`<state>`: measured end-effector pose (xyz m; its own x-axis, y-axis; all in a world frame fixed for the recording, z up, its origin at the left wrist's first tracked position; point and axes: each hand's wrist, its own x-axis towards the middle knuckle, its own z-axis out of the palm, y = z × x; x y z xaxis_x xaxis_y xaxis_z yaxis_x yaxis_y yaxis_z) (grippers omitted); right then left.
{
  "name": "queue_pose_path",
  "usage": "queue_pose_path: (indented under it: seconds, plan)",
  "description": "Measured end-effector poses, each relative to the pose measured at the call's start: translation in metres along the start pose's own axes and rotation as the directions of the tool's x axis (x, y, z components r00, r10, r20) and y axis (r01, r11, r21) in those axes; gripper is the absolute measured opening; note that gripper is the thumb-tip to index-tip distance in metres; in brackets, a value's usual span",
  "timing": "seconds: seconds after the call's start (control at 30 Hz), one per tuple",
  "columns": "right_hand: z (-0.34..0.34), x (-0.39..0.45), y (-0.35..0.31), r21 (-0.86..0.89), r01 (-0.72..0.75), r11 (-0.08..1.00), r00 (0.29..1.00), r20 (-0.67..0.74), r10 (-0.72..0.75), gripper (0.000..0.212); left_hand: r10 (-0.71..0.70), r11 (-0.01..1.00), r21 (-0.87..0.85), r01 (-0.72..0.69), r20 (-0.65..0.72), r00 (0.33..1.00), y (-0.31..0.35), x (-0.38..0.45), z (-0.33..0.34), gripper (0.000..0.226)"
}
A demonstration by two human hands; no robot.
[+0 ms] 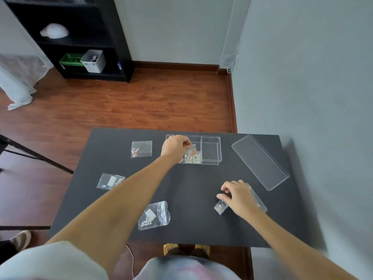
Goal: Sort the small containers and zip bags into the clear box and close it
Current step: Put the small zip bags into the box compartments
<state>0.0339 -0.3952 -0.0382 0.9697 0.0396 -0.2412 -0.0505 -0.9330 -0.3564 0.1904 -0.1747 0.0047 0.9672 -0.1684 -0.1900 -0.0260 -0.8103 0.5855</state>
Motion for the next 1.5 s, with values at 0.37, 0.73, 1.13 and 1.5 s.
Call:
queue_pose_path:
  seconds: [0.37,0.73,1.13,1.5]
  plan:
    - [0.011,-0.011,0.001,-0.095,-0.095,0.991,0.991,0.081,0.103,0.039,0.120,0.824,0.533,-0.192,0.167,0.979,-0.003,0.020,0.021,0.026]
    - [0.009,-0.009,-0.011,-0.046,-0.175,0.983,0.969,0.167,0.181,0.019,0.170,0.579,0.769,-0.270,0.210,0.963,0.003,0.020,0.026,0.026]
    - [-0.013,-0.005,-0.014,0.012,-0.146,0.989,0.970,0.200,0.141,0.023,0.392,0.841,0.373,-0.391,0.077,0.917,-0.024,-0.017,0.002,0.042]
    - [-0.059,0.077,-0.058,0.227,0.042,0.973,0.993,-0.120,-0.015,0.014,0.043,0.968,0.194,-0.161,0.501,0.865,-0.103,-0.114,-0.017,0.050]
